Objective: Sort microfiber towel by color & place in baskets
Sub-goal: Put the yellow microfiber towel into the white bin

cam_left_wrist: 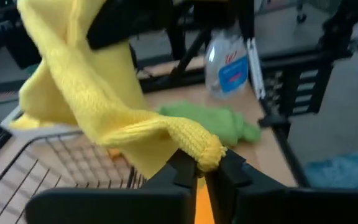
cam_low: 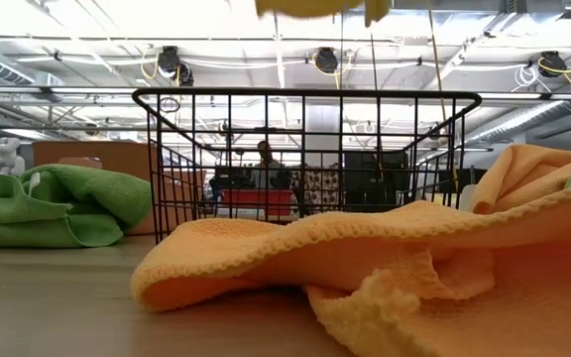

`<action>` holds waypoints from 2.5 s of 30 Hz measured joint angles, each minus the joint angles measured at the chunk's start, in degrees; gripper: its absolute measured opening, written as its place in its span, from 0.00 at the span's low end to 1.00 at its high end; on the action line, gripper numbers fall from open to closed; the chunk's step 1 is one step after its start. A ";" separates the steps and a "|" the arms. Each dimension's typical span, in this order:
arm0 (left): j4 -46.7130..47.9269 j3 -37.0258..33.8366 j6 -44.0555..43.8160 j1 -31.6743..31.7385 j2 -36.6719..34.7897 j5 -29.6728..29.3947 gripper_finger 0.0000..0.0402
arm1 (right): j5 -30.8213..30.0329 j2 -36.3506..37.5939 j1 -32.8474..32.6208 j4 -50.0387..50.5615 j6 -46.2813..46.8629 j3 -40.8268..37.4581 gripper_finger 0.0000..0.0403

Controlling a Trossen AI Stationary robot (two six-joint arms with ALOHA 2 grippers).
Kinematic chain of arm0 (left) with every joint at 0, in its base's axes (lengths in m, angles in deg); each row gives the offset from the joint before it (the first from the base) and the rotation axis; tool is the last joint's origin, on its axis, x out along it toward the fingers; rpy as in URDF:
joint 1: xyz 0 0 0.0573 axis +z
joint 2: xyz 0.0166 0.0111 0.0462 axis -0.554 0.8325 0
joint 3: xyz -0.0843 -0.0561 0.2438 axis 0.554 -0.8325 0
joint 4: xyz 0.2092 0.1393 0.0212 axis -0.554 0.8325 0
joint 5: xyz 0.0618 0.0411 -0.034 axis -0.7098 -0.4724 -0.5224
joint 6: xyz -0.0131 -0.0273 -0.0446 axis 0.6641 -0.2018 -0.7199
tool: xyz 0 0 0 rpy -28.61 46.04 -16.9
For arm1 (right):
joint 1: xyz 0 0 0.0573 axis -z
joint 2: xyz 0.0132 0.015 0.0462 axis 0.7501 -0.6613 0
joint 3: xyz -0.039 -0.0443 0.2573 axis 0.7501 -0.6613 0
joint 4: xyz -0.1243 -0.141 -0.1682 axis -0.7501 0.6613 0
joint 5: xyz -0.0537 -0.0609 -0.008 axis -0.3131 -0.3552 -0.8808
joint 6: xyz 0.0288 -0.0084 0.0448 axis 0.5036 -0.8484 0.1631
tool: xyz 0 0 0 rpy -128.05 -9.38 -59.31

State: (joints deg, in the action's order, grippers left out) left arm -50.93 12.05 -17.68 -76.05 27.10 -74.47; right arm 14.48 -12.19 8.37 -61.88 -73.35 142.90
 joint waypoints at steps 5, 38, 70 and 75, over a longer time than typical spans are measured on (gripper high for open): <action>-4.67 0.00 1.38 1.59 0.03 0.08 0.02 | 0.11 -0.56 0.00 -0.70 -0.02 0.02 0.02; -14.13 -0.09 -0.01 6.73 0.09 2.53 0.02 | 10.19 -5.10 3.29 -5.89 2.35 0.02 0.76; 11.32 0.00 -9.67 2.46 0.07 -6.75 0.46 | 5.22 3.51 5.90 8.37 -0.29 0.00 0.03; 20.33 0.00 -17.28 2.24 0.07 -9.26 0.47 | 4.37 10.36 9.89 20.56 4.61 0.00 0.03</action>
State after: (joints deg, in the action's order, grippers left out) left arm -30.60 12.05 -34.97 -73.81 27.17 -83.73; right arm 18.85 -1.82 18.26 -41.32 -68.74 142.90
